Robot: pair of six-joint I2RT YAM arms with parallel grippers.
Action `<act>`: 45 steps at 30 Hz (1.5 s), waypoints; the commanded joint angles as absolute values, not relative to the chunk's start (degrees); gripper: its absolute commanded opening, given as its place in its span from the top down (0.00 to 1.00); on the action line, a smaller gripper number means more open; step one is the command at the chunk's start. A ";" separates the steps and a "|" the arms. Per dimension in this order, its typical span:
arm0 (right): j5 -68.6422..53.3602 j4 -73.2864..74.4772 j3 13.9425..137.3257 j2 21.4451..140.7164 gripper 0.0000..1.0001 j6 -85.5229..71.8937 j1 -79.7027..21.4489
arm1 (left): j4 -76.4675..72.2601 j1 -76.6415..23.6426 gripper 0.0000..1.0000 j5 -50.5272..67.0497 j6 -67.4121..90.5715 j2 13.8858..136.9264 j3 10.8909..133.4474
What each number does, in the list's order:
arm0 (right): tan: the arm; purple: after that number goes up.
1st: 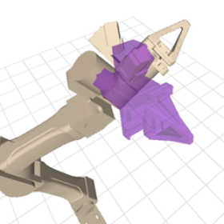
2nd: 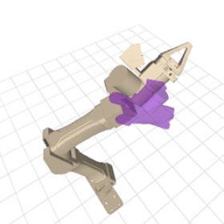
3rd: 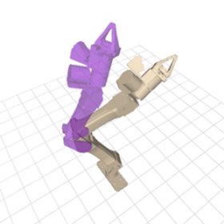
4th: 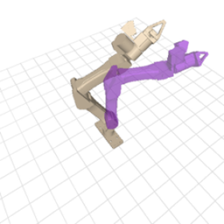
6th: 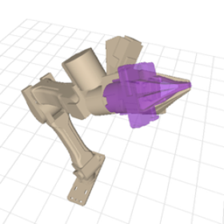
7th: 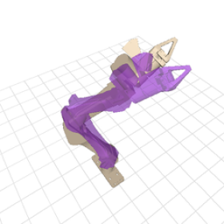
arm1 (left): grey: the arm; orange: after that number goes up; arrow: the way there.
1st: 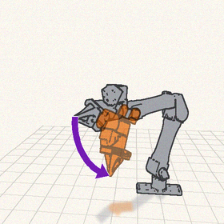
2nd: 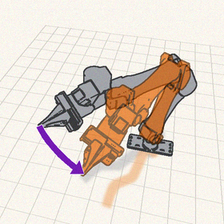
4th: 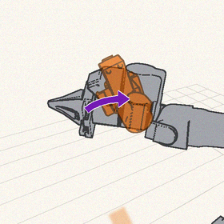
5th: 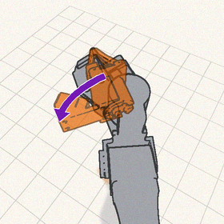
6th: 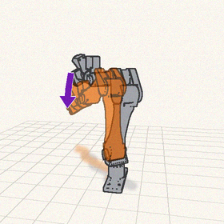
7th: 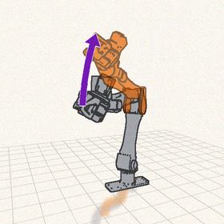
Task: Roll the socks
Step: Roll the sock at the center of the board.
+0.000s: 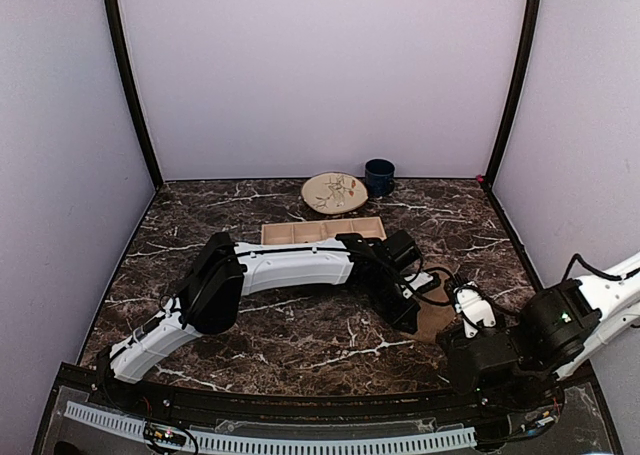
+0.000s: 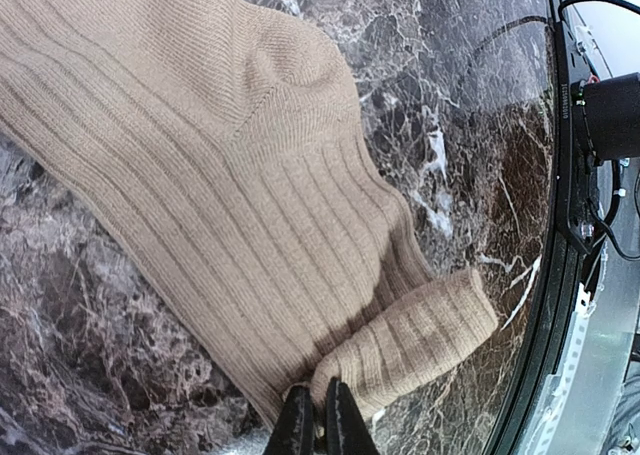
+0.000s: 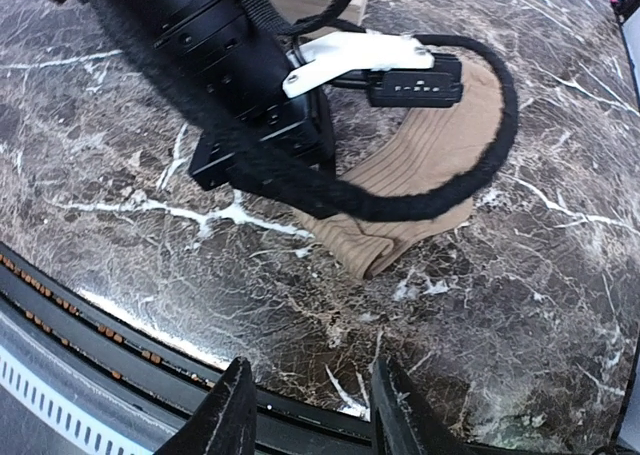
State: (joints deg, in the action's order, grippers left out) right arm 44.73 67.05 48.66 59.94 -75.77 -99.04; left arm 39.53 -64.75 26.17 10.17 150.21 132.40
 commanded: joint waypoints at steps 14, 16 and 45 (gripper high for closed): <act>37.89 51.24 38.98 55.29 0.60 -61.66 -97.57 | 40.88 -65.43 0.97 16.26 8.57 156.67 126.48; 36.90 49.89 38.83 56.95 0.59 -59.27 -96.60 | 40.36 -65.47 0.97 14.04 8.31 157.16 126.47; 39.02 61.65 51.98 90.96 0.41 -55.59 -86.19 | 37.13 -67.68 0.98 9.42 3.91 154.84 117.39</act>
